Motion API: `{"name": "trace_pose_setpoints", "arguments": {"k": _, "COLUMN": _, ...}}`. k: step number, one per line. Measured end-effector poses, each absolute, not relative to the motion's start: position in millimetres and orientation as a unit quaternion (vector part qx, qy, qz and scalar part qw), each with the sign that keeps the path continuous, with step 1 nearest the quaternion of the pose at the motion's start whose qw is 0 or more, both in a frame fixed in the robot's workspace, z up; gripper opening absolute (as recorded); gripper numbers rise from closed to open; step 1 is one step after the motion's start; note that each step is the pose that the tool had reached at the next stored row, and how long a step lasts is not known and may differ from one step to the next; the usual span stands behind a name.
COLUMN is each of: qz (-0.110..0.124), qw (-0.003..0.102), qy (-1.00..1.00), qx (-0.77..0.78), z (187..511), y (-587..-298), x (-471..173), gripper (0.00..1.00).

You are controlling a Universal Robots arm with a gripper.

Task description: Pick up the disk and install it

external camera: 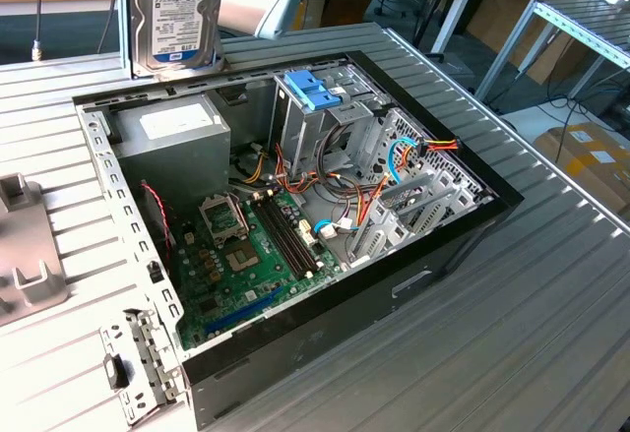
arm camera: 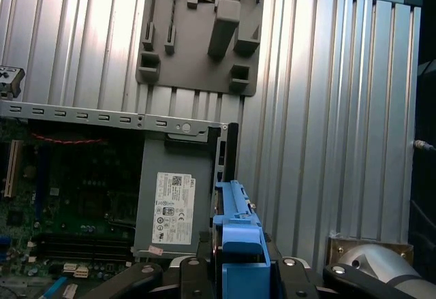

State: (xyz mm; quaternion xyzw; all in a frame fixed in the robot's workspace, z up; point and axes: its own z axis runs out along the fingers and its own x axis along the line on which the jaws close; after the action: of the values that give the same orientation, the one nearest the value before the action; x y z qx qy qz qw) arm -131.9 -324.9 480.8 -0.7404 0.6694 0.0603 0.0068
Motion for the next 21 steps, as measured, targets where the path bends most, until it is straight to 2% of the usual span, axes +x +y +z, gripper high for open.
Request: {"name": "trace_pose_setpoints", "arguments": {"k": 21, "qz": 0.060, "qw": 0.007, "qy": 0.669, "qx": -0.740, "z": 480.3, "y": -324.8, "x": -126.5, "gripper": 0.37}}
